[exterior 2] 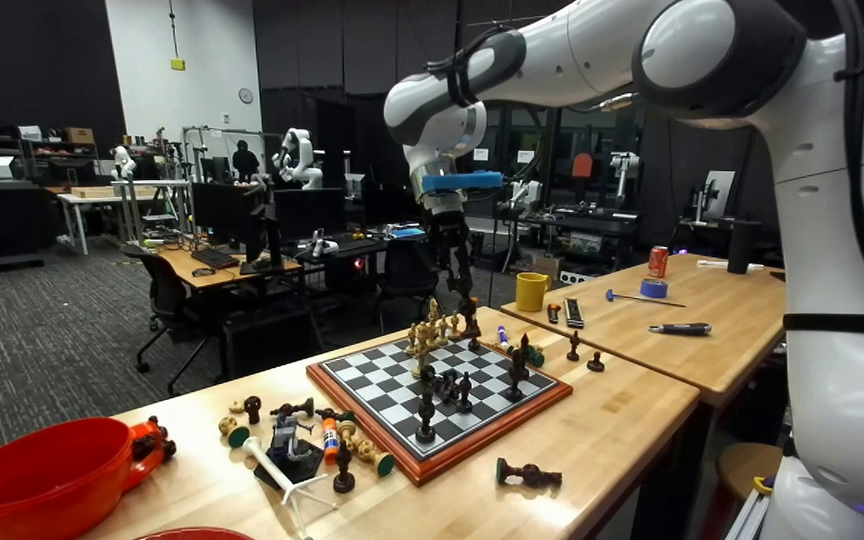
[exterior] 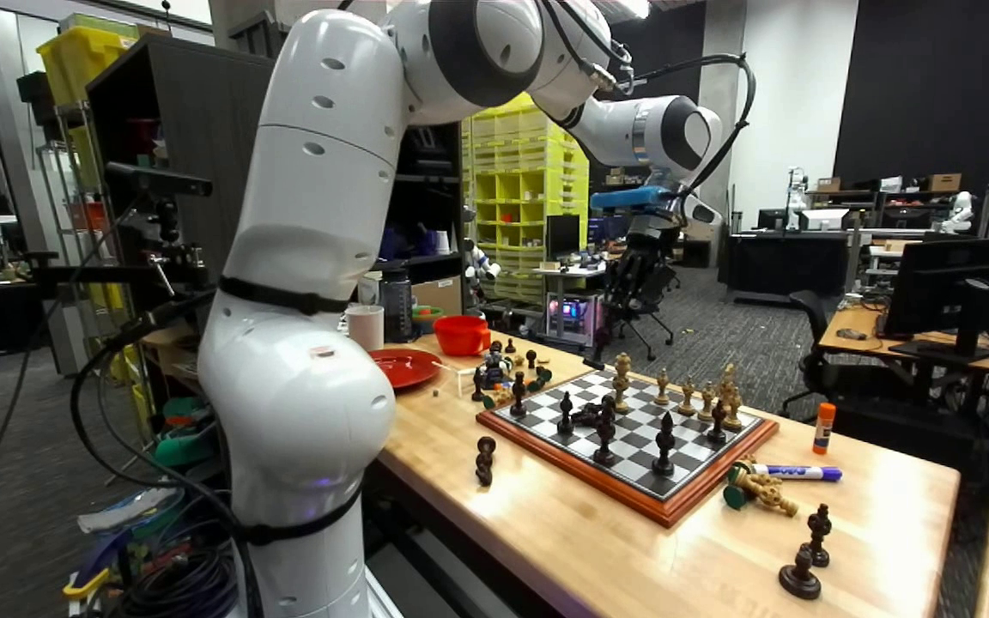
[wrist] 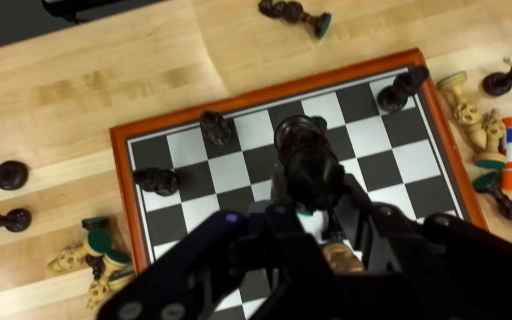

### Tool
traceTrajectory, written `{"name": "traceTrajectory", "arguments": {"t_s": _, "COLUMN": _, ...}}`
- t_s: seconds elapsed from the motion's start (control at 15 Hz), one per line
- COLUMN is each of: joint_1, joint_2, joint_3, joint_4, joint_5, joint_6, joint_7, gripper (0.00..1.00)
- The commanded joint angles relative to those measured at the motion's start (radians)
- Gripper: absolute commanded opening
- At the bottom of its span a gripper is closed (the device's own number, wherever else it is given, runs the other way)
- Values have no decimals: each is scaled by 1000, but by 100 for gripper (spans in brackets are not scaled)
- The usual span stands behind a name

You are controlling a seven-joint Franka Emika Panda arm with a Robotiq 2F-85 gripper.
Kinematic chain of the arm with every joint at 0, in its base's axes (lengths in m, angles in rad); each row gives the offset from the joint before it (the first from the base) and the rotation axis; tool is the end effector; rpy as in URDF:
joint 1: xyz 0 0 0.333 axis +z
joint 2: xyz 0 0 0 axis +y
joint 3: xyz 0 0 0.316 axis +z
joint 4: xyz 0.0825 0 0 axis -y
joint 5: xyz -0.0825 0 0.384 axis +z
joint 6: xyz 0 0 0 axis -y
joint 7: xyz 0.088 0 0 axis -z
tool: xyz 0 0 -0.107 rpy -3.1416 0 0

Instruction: Move the black king to the front of the board.

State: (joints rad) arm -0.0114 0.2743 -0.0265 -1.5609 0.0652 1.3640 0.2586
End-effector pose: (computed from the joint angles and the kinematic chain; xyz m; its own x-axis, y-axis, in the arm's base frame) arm 0.5870 -0.0128 0.4591 0.8476 -0.2770 -0.4527 -0.2799 -0.9580 0.0621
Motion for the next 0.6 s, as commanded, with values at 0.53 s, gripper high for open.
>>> {"name": "traceTrajectory", "arguments": {"t_s": 0.53, "joint_1": -5, "joint_2": -192, "joint_3": -5, "joint_4": -154, "joint_5": -32, "joint_6": 154, "joint_7": -51, "gripper": 30}}
